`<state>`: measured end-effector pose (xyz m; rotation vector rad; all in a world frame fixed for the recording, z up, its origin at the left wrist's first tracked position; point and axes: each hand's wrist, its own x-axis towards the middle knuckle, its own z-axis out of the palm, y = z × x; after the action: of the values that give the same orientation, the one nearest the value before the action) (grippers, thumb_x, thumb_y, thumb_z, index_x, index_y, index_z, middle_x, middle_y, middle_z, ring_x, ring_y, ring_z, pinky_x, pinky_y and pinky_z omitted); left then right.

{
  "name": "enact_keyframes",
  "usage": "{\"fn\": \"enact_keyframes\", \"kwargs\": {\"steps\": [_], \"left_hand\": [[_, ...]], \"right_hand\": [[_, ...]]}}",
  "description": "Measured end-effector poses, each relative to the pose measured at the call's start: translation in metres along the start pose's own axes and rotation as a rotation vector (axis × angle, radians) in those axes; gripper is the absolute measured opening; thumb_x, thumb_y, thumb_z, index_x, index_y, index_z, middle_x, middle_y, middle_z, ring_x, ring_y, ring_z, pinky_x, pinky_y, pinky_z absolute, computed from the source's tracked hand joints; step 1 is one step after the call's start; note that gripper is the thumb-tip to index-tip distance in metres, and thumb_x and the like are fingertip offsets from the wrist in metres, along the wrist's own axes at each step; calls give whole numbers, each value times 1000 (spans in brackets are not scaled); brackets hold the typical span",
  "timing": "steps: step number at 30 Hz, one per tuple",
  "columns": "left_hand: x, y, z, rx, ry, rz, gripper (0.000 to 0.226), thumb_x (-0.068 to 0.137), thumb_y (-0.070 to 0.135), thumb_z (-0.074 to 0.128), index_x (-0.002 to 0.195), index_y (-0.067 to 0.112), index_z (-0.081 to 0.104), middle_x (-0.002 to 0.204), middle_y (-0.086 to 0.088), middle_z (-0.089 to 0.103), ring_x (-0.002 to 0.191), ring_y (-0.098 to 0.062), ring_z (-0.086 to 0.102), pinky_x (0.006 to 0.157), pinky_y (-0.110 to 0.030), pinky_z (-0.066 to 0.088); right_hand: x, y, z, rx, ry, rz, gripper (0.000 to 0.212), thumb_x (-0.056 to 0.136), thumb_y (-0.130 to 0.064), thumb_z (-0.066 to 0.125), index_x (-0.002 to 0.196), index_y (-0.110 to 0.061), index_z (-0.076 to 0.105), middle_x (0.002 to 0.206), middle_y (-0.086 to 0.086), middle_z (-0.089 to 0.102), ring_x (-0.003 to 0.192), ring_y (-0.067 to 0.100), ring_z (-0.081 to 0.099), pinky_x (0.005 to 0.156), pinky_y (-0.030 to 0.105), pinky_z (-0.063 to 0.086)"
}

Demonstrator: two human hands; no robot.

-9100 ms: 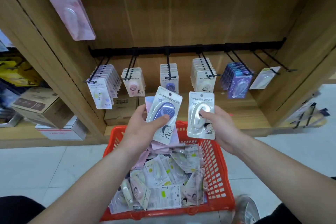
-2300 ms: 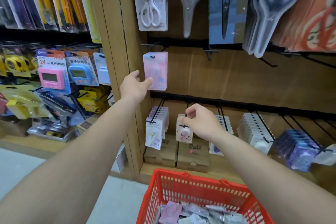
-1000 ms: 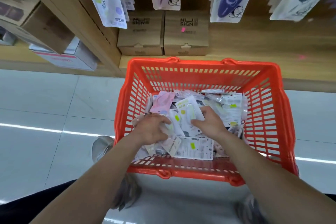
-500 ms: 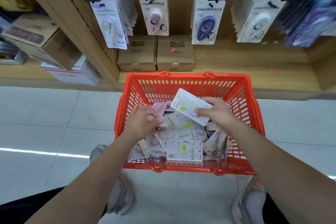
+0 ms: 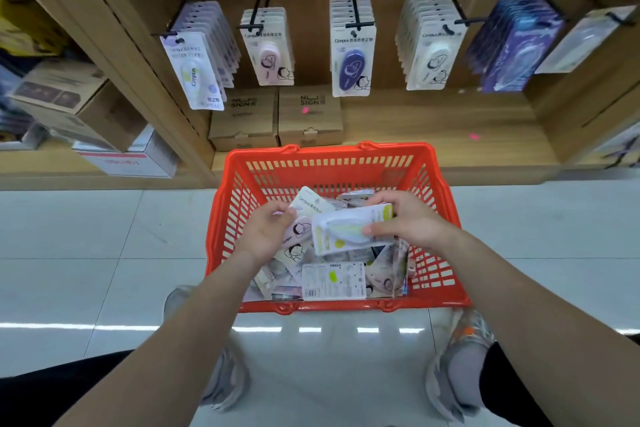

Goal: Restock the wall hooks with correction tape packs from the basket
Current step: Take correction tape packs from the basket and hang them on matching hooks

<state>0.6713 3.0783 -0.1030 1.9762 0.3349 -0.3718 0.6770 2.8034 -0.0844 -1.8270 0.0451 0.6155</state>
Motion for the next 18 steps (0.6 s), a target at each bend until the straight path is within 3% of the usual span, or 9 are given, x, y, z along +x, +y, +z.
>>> {"fn": "enact_keyframes", "kwargs": {"steps": [3, 5, 7, 8, 10, 12, 14, 18], "left_hand": [[-4, 8, 18, -58, -76, 17, 16, 104, 26, 57, 99, 16, 70, 116, 0, 64, 95, -10, 59, 62, -6, 47], [-3, 6, 27, -24, -139, 26, 17, 104, 32, 58, 99, 20, 70, 108, 3, 67, 99, -10, 60, 74, -7, 45], [-2, 1, 31, 32, -215, 4, 29, 96, 48, 66, 104, 20, 69, 101, 9, 70, 99, -5, 63, 90, -7, 41], [0, -3, 32, 35, -247, -9, 43, 86, 59, 71, 108, 22, 69, 103, 10, 72, 102, -6, 66, 96, -15, 46], [4, -11, 34, 51, -273, -48, 61, 68, 66, 81, 113, 26, 68, 106, 9, 74, 101, -11, 70, 92, -32, 56], [11, -21, 36, 77, -279, -58, 46, 72, 49, 89, 107, 28, 67, 99, 8, 74, 91, -11, 70, 83, -34, 57], [19, -28, 37, 93, -258, -55, 30, 80, 34, 87, 101, 27, 66, 96, 6, 73, 86, -12, 69, 78, -33, 56], [36, -49, 25, 59, -155, -137, 35, 81, 24, 87, 106, 23, 62, 100, 4, 72, 94, -22, 72, 87, -49, 59]], "right_hand": [[9, 4, 15, -32, -39, 38, 36, 74, 2, 88, 99, -19, 72, 99, 4, 68, 83, 14, 74, 71, 34, 63], [17, 8, 22, -55, 16, 32, 45, 68, -10, 95, 100, -28, 69, 107, 1, 66, 102, 21, 71, 80, 47, 64], [24, 12, 27, -59, 90, 38, 61, 53, -33, 99, 102, -31, 63, 110, 3, 67, 103, 25, 70, 81, 49, 62], [28, 16, 28, -76, 117, 32, 65, 49, -40, 98, 102, -30, 62, 107, 4, 67, 97, 24, 70, 80, 46, 62], [36, 21, 33, -146, 138, -14, 58, 59, -35, 99, 104, -24, 64, 101, -3, 64, 89, 14, 65, 76, 30, 57], [43, 25, 40, -197, 140, -53, 52, 69, -33, 95, 111, -24, 65, 100, -9, 59, 86, 7, 57, 72, 23, 46], [52, 31, 49, -173, 153, -44, 46, 80, -38, 87, 118, -24, 65, 102, -8, 57, 85, 7, 56, 72, 24, 43], [67, 60, 55, -192, 48, 73, 22, 95, -33, 73, 114, -24, 66, 105, 0, 65, 93, 18, 66, 82, 36, 52]]}}
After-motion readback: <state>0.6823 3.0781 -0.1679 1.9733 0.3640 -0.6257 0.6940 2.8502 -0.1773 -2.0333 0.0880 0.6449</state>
